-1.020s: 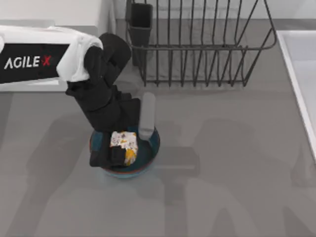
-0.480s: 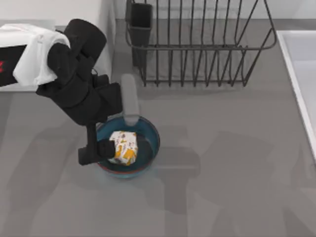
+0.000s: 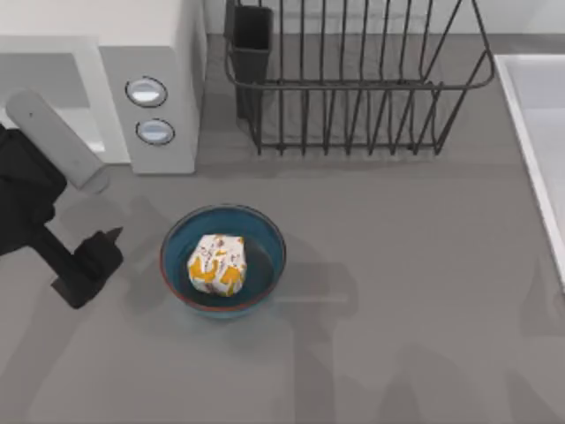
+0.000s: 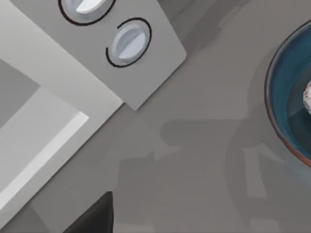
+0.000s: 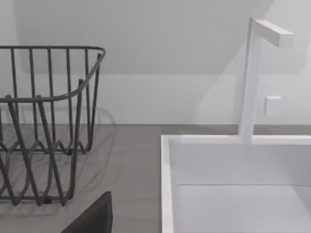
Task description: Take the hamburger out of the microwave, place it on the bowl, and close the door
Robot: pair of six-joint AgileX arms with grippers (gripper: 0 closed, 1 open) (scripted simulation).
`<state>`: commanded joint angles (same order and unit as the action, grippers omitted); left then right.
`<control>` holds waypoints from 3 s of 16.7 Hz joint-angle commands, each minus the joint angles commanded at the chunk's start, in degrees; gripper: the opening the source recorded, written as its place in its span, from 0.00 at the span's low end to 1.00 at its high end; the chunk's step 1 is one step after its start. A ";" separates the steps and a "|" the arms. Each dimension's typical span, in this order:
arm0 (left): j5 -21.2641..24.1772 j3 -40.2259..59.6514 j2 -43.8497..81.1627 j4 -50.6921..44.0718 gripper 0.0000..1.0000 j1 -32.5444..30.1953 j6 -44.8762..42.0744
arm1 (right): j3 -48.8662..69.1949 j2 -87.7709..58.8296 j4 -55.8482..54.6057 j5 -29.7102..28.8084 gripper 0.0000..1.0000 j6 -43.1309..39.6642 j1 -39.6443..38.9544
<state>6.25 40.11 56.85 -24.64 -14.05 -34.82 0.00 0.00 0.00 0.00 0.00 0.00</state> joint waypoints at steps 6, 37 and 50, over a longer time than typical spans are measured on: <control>-3.65 -23.37 -36.47 14.34 1.00 8.18 20.26 | 0.00 0.00 0.00 0.00 1.00 0.00 0.00; -6.25 -40.11 -56.85 24.64 0.00 14.05 34.81 | 0.00 0.00 0.00 0.00 1.00 0.00 0.00; -4.15 -43.16 -41.64 42.98 0.00 16.11 34.57 | 0.00 0.00 0.00 0.00 1.00 0.00 0.00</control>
<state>2.11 -3.05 15.22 18.34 2.06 -0.25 0.00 0.00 0.00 0.00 0.00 0.00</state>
